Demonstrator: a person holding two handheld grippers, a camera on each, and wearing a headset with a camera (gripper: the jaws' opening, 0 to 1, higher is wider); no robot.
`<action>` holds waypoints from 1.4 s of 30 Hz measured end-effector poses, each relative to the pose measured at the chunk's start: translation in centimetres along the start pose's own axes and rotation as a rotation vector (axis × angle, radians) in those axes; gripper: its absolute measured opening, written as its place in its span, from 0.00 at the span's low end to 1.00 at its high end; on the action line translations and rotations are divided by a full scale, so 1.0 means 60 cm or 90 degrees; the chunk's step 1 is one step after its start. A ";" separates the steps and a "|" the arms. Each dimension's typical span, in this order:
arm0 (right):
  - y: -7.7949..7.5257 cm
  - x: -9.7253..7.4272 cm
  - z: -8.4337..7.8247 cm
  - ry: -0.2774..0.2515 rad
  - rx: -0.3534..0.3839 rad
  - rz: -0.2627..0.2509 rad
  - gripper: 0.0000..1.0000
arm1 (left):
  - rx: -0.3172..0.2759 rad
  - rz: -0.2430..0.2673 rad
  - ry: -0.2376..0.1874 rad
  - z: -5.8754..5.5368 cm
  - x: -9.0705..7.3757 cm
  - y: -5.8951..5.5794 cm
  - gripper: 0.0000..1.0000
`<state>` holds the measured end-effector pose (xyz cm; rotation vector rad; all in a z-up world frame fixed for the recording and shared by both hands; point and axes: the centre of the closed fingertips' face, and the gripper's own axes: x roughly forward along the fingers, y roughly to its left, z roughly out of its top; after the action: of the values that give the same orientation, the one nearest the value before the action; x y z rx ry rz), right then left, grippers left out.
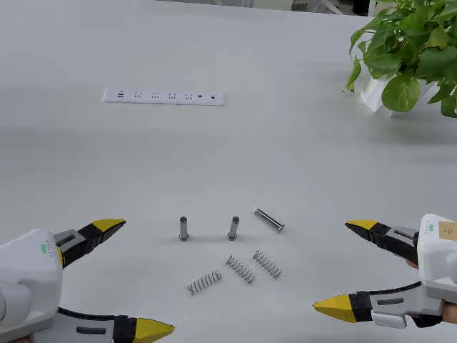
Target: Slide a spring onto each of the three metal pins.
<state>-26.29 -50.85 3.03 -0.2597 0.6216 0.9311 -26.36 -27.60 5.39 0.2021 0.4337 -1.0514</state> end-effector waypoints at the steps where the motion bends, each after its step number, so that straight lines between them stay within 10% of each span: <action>1: 0.000 0.000 0.000 0.000 0.000 0.000 0.93 | 0.000 -0.001 0.001 -0.001 0.000 0.000 0.99; 20: -0.024 0.008 0.032 0.011 -0.020 0.001 0.91 | -0.006 -0.004 -0.009 0.003 0.004 0.004 0.99; 42: -0.065 0.083 0.105 0.037 -0.060 0.032 0.72 | -0.019 -0.002 -0.022 0.005 0.010 0.004 0.99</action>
<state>-18.50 -46.84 4.87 -0.3577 0.6401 1.0053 -25.80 -28.06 5.41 0.1573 0.4185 -1.0494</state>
